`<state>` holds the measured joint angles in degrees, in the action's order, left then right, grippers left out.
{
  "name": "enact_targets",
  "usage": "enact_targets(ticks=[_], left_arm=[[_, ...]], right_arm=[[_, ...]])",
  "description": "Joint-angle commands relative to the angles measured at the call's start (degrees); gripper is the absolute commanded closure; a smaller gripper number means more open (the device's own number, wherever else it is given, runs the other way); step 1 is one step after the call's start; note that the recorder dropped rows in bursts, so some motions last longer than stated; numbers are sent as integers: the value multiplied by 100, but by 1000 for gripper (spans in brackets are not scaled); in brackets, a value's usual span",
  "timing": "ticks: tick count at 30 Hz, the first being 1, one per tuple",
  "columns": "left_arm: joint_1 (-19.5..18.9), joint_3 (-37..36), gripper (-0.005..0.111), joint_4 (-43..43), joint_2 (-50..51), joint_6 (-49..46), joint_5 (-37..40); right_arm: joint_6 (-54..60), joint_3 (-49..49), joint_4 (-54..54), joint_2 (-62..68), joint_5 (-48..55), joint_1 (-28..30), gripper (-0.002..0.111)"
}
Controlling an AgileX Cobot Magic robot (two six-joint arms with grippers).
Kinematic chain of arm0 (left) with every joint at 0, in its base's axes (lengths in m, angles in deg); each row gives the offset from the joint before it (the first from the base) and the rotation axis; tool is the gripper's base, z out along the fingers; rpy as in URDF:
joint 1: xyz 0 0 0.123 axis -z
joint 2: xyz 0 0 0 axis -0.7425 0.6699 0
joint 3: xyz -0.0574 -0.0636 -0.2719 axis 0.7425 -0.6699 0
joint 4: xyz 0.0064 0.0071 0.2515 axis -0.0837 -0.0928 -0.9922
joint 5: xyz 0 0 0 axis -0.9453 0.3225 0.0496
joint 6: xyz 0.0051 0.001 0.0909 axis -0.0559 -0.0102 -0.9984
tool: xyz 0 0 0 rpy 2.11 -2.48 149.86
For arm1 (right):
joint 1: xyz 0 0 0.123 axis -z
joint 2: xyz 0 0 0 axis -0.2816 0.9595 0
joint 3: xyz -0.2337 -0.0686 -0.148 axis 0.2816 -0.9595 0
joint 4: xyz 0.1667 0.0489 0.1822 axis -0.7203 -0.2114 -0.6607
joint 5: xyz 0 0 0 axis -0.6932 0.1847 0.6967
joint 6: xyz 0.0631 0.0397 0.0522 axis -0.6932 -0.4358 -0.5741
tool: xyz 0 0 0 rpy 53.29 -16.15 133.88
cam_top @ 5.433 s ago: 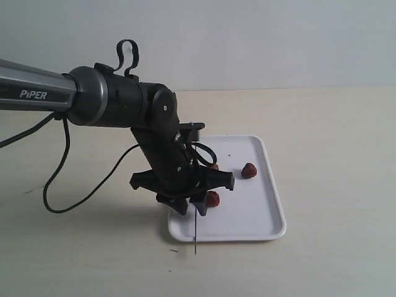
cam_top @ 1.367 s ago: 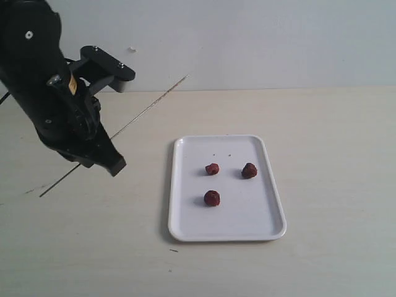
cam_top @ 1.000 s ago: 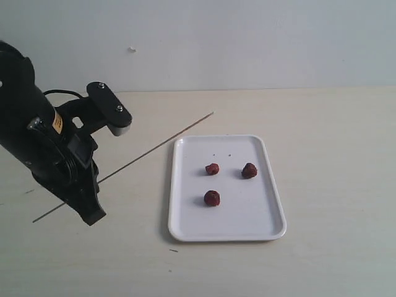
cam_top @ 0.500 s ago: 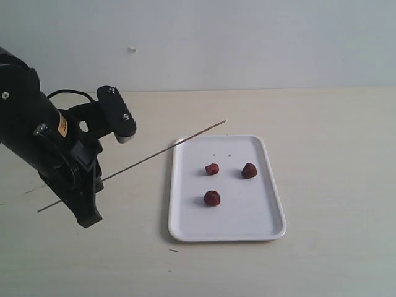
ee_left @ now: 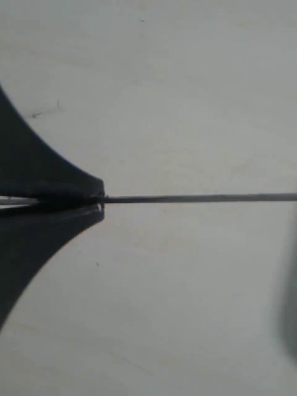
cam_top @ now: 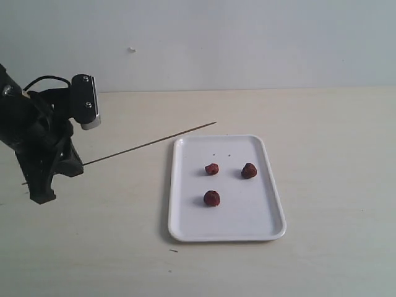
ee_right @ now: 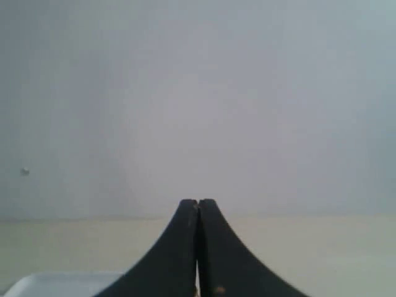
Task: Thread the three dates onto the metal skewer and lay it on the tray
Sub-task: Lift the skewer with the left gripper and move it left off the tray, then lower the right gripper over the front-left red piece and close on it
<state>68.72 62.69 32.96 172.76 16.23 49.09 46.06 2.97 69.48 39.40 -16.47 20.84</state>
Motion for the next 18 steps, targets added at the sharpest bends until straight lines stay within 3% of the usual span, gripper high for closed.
enact_targets(ticks=[1,4,9,14,18], left_arm=[[-150,423,107,327,249,-354,747],[-150,584,107,316,435,-354,1010],[-150,639,107,316,576,-259,1046],[-150,639,107,303,576,76,1046],[-150,639,107,293,576,173,1046]], right_arm=[[-816,-25,-304,-33,-682,32,108],[-1488,-25,-57,-33,-1230,20,108],[-1577,657,228,536,-1157,20,108],[-1566,1876,648,2054,-625,20,108],[-1543,3068,832,3734,375,20,108]])
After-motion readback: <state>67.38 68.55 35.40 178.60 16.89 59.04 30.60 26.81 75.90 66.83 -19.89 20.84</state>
